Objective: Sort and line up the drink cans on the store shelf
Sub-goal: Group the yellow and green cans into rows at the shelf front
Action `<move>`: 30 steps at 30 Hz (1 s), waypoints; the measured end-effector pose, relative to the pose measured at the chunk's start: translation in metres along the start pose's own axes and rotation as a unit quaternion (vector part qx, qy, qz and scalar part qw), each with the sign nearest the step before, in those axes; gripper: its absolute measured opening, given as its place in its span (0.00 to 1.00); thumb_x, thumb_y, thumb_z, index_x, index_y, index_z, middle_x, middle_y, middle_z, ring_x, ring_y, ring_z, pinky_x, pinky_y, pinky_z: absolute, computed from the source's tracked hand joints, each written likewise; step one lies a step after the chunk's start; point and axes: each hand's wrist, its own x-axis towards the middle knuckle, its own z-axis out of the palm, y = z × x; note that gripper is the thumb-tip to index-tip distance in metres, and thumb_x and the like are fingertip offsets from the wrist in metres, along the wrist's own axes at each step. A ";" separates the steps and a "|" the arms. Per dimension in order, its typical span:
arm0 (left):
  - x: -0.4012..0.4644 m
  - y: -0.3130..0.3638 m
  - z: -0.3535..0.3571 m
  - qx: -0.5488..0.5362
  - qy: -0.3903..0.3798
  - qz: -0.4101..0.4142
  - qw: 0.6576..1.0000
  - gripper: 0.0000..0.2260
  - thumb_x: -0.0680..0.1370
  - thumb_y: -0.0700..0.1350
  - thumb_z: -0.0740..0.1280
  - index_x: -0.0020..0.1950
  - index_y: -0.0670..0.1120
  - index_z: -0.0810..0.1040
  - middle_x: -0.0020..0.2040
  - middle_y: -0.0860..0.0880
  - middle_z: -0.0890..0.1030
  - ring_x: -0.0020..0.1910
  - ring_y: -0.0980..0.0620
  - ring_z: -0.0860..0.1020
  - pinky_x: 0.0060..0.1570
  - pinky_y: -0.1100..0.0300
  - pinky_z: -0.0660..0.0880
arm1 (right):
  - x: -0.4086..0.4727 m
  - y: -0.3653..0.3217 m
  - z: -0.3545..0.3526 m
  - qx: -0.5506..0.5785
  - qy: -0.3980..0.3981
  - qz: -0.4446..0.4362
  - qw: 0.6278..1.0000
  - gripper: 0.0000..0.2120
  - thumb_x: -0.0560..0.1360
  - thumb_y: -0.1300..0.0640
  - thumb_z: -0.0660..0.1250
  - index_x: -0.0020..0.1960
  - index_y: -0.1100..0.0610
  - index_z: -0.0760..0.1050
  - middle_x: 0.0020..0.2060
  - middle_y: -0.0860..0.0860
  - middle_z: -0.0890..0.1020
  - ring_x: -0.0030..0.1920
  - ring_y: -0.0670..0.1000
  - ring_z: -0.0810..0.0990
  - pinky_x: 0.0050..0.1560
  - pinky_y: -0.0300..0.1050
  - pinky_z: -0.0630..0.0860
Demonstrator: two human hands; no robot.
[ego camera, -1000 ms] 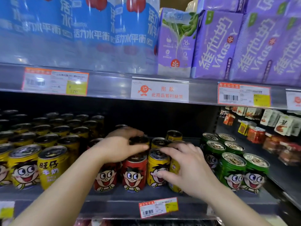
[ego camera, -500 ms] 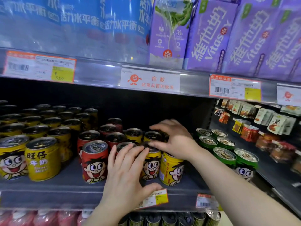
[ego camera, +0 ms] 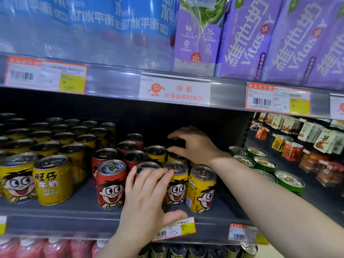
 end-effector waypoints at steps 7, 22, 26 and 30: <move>0.000 0.000 0.001 0.003 0.003 0.002 1.000 0.41 0.64 0.75 0.63 0.65 0.46 0.74 0.61 0.52 0.74 0.62 0.48 0.71 0.69 0.38 0.57 | 0.014 0.002 0.001 -0.026 0.012 -0.020 0.999 0.21 0.71 0.43 0.69 0.61 0.49 0.76 0.52 0.48 0.80 0.56 0.48 0.74 0.53 0.40 0.69; 0.000 0.001 0.002 0.007 0.004 0.003 1.000 0.41 0.63 0.74 0.65 0.65 0.45 0.75 0.61 0.51 0.74 0.62 0.47 0.71 0.69 0.38 0.57 | 0.036 -0.006 0.015 -0.016 -0.223 0.092 0.970 0.40 0.66 0.35 0.70 0.73 0.50 0.64 0.65 0.49 0.74 0.65 0.50 0.71 0.64 0.44 0.68; 0.000 0.001 0.001 0.008 -0.002 -0.002 1.000 0.41 0.63 0.74 0.66 0.65 0.46 0.74 0.61 0.51 0.75 0.62 0.47 0.71 0.70 0.38 0.56 | 0.042 -0.011 0.020 0.022 -0.255 0.104 0.961 0.31 0.66 0.36 0.71 0.65 0.48 0.73 0.59 0.46 0.78 0.57 0.47 0.76 0.58 0.44 0.73; 0.001 0.001 0.000 0.007 -0.003 -0.005 1.000 0.41 0.63 0.74 0.66 0.65 0.46 0.75 0.60 0.51 0.76 0.62 0.48 0.72 0.70 0.39 0.56 | 0.045 -0.014 0.022 0.035 -0.237 0.111 0.964 0.28 0.66 0.36 0.71 0.61 0.48 0.75 0.55 0.46 0.79 0.54 0.47 0.76 0.57 0.45 0.75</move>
